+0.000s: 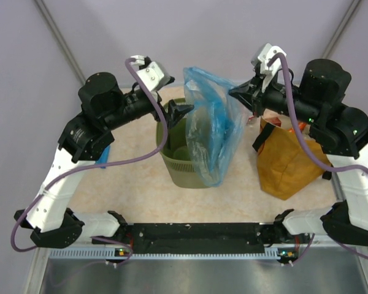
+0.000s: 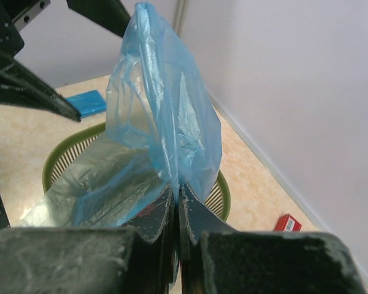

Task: Put the trash bags into the trash bin
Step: Place the trash bag in the trash bin.

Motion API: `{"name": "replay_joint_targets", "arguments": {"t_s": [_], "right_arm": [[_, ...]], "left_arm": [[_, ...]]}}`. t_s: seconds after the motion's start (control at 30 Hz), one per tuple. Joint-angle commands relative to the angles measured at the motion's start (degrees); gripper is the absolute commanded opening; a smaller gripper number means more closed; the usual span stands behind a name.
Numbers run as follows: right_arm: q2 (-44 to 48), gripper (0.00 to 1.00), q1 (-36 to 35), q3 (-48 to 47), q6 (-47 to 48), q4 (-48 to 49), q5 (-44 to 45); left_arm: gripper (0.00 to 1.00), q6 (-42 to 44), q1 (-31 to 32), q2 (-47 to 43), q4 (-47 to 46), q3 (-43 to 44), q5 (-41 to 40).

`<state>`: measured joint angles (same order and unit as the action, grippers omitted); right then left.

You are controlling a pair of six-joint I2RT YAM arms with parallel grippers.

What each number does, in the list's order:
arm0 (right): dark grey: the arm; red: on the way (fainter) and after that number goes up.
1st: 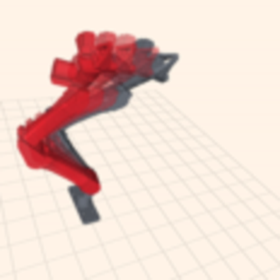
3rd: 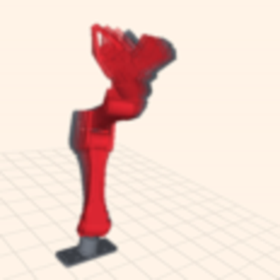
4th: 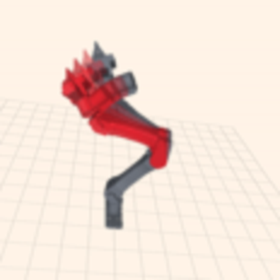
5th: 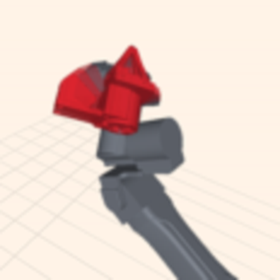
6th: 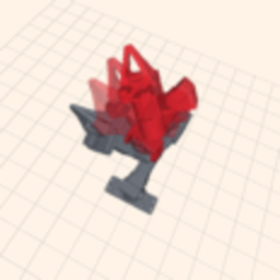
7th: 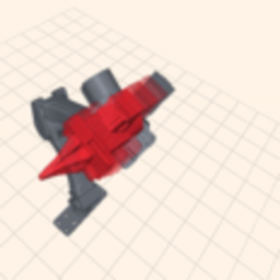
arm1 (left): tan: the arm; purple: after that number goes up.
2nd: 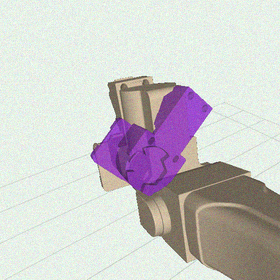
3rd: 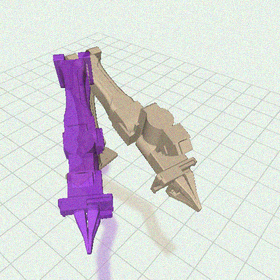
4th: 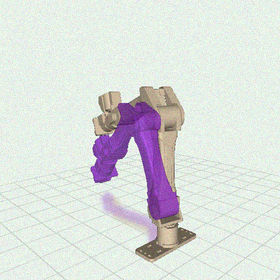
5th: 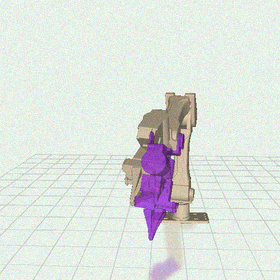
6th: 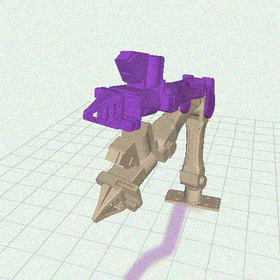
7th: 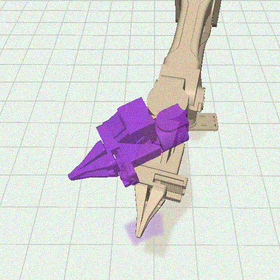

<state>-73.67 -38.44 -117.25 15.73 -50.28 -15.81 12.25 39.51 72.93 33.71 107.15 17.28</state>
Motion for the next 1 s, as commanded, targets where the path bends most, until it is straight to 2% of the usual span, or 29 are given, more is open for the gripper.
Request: {"name": "replay_joint_targets", "arguments": {"t_s": [0.0, 0.23, 0.33, 0.4, 0.47, 0.5, 0.63, 0.67, 0.7, 0.73, 0.97], "right_arm": [[0.19, 0.00, 1.08, -2.63, -1.75, 1.77, -0.79], [0.46, 0.00, 2.75, -3.60, -3.07, 1.68, -3.08], [0.72, 0.00, 3.10, -3.60, -3.07, 1.68, -3.43], [0.81, 0.00, 3.19, -3.42, -3.16, 1.59, -3.61], [0.89, 0.00, 3.37, -3.16, -3.33, 1.68, -3.79], [0.81, 0.00, 3.45, -3.07, -3.33, 1.68, -3.87], [1.33, 0.00, 4.07, -2.63, -3.42, 1.68, -3.70], [1.68, 0.00, 4.16, -2.46, -3.42, 1.68, -3.79], [1.86, 0.00, 4.25, -2.11, -3.42, 1.68, -3.79], [2.12, 0.00, 4.33, -1.76, -3.42, 1.68, -3.79], [5.72, 0.00, 5.30, 5.52, -2.90, 1.33, -6.16]], "left_arm": [[0.99, 2.95, -0.13, -1.03, 0.92, -4.66, 6.09], [0.99, 1.29, -0.83, -0.68, -2.16, -12.48, 17.95], [0.99, -0.47, -0.92, -0.59, -4.09, -14.25, 18.76], [0.95, -1.26, -1.10, -0.59, -5.67, -15.39, 19.37], [0.84, -2.58, -1.62, -0.33, -7.34, -16.01, 21.12], [0.75, -3.45, -1.71, -0.24, -7.96, -16.27, 22.17], [0.35, -4.96, -2.06, -0.24, -8.14, -16.80, 26.31], [0.19, -4.96, -2.15, -0.59, -8.05, -17.06, 26.40], [0.08, -4.69, -2.24, -1.11, -7.79, -17.50, 26.40], [0.00, -4.08, -2.33, -1.55, -6.92, -17.59, 26.32], [0.00, 3.38, -2.77, -6.03, 4.06, -15.58, 23.34]]}}
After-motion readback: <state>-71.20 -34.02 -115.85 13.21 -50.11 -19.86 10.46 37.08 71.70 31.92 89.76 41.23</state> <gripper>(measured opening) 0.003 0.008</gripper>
